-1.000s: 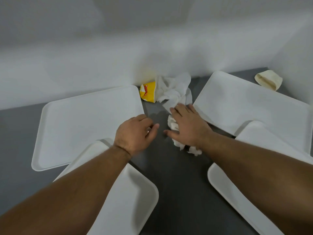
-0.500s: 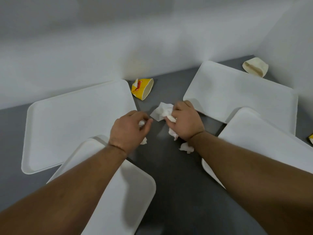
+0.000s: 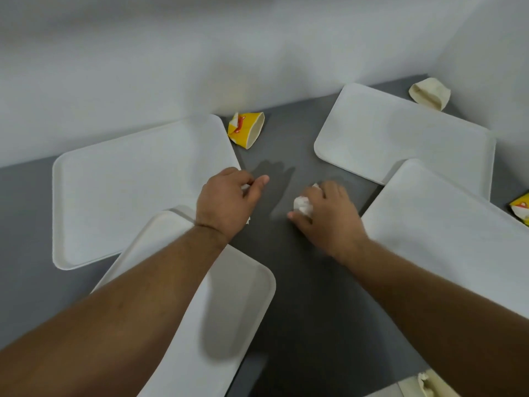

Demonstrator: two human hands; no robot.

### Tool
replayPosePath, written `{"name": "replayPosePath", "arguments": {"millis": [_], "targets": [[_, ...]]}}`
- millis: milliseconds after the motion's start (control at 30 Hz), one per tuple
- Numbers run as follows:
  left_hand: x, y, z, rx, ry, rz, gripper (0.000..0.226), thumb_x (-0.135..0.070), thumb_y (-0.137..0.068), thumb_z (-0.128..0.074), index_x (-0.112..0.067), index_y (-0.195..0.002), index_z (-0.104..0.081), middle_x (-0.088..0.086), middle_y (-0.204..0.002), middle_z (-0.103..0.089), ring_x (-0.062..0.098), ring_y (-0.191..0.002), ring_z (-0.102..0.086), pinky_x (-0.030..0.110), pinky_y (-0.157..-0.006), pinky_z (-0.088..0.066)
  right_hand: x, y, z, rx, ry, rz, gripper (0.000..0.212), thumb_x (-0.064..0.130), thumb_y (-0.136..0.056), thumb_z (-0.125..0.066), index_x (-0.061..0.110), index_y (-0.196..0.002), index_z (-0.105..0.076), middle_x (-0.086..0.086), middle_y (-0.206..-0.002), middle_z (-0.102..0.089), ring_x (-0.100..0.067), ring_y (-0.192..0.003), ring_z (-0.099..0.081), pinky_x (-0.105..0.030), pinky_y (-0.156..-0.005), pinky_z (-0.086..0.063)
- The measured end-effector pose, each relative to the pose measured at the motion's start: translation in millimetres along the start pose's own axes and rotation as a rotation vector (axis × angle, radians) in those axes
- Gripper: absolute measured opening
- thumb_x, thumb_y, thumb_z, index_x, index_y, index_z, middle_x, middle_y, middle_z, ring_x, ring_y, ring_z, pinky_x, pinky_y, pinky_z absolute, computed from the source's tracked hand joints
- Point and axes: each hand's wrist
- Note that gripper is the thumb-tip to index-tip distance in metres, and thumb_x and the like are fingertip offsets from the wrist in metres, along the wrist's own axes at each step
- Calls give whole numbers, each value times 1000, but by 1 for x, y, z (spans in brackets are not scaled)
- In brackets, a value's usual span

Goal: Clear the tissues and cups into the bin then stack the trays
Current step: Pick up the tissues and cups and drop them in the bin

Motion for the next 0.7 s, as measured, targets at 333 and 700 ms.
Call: {"name": "replayPosePath", "arguments": {"millis": [333, 700], "targets": [[-25, 13, 3, 38, 64, 16, 45, -62, -93, -55, -30, -61, -51, -13, -57, -52, 10, -56, -55, 19, -60, -38, 11, 5, 10, -77, -28, 98, 35, 46, -97, -58, 12, -95, -68, -15, -82, -69, -40, -74, -64, -43, -63, -51], [-104, 35, -1, 70, 361, 102, 49, -69, -86, -59, -23, -71, -64, -6, -60, -66, 8, -53, -65, 18, -47, -48, -58, 90, 119, -367, -1430, -686, 57, 57, -72, -82, 5, -87, -64, 0, -64, -51, -10, -52, -54, -39, -54, -58]]}}
Point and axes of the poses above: each hand's wrist, its own y-axis away from the middle knuckle, its own z-axis out of the back of the hand, x = y × z
